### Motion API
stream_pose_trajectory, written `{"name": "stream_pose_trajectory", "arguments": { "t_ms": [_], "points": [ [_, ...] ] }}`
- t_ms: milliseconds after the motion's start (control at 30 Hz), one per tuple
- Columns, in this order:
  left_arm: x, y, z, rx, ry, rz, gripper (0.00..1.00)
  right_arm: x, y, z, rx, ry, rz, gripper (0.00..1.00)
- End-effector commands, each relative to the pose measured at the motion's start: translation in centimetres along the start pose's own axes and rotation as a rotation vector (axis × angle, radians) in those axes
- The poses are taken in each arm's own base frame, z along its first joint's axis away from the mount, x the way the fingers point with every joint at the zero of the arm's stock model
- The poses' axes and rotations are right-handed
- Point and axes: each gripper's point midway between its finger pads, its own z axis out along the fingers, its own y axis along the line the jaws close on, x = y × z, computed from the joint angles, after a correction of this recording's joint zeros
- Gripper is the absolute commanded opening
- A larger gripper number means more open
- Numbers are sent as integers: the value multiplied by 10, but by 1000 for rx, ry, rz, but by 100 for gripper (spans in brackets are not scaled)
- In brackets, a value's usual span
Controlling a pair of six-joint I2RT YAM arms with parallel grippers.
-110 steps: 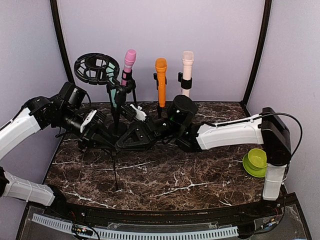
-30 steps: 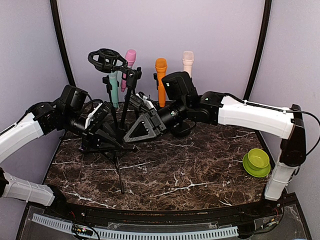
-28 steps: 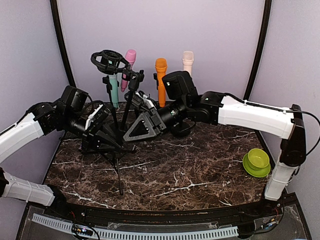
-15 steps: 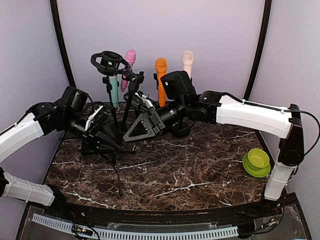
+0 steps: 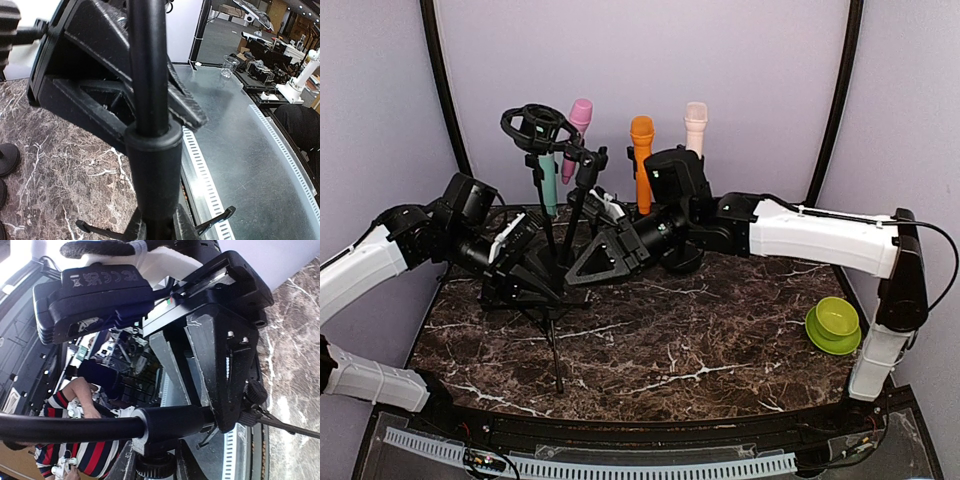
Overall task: Remove the microphone from the stand
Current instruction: Unscrew the knob on the stand of the microphone stand.
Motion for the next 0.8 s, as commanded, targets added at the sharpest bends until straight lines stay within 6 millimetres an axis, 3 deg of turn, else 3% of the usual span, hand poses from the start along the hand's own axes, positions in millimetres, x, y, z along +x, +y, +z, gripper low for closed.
{"name": "stream_pose_trajectory", "arguments": {
  "t_ms": [0,267,500,600,700,767],
  "points": [
    [-27,-3,-7,-4,-28,226,0,-4,44,1,-203,4,-20,0],
    [-36,3,-5,11,-7,399,0,2,95,-6,-585,-33,26,0],
    [-40,2,-6,11,-13,393,0,1,102,-3,-609,-35,-1,0],
    [-40,1,-6,13,-24,355,0,1,94,-4,-584,-43,10,16],
    [-45,1,-6,10,-46,301,0,-3,83,-10,-521,-77,0,50],
    [-46,-1,-6,16,-63,246,0,-6,80,-17,-439,-102,-63,63]
  ]
}}
